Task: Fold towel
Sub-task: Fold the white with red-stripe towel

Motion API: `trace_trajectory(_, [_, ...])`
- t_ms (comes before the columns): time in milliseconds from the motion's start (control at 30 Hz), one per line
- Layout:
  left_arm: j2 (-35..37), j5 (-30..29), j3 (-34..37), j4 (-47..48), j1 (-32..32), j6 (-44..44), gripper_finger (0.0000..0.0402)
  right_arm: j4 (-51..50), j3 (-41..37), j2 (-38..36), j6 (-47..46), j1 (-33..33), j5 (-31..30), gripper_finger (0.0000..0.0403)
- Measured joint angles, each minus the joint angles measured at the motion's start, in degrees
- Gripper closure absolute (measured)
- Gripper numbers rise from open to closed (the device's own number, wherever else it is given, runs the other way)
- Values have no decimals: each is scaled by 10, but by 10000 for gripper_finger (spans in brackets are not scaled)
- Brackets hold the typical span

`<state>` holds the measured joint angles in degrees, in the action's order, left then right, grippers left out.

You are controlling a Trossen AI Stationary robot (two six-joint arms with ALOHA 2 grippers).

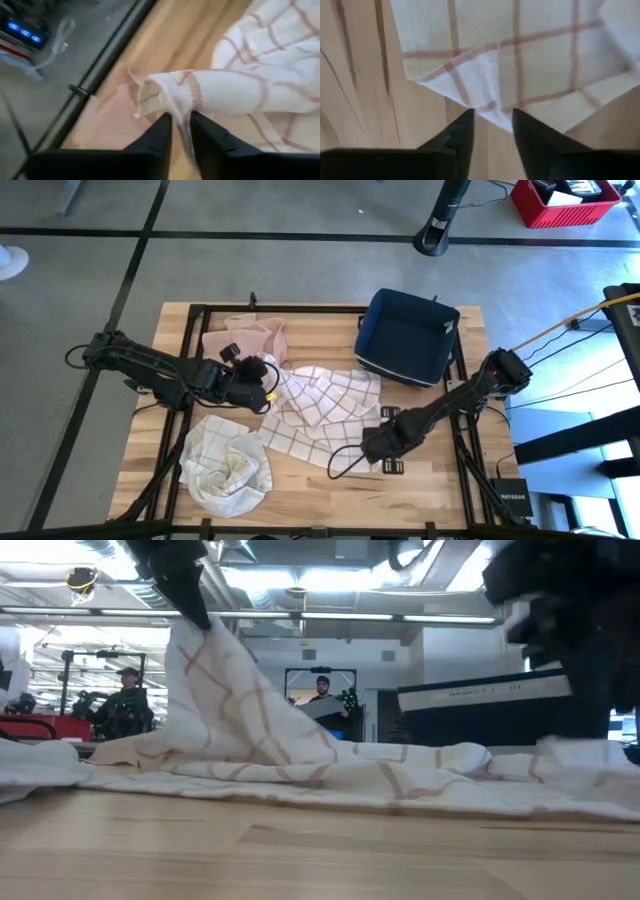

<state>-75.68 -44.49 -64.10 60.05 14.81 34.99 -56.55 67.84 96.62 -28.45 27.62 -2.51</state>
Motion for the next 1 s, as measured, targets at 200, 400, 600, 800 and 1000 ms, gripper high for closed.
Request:
trace_trajectory(200, [0, 180, 0, -68, 8, -45, 253, 145, -5, 0, 147, -42, -201, 202])
trace_trajectory(400, [-1, 206, 0, -144, 23, -112, 230, 382, -84, 0, 212, -148, -211, 190])
trace_trajectory(600, [-3, 194, 30, -156, -3, -109, 229, 450, -148, 0, 133, -254, -122, 199])
trace_trajectory(800, [-3, 201, 55, -158, -30, -97, 229, 529, -203, 0, 121, -274, -70, 213])
trace_trajectory(1000, [-3, 202, 56, -172, -41, -96, 229, 540, -212, 18, 122, -273, -74, 234])
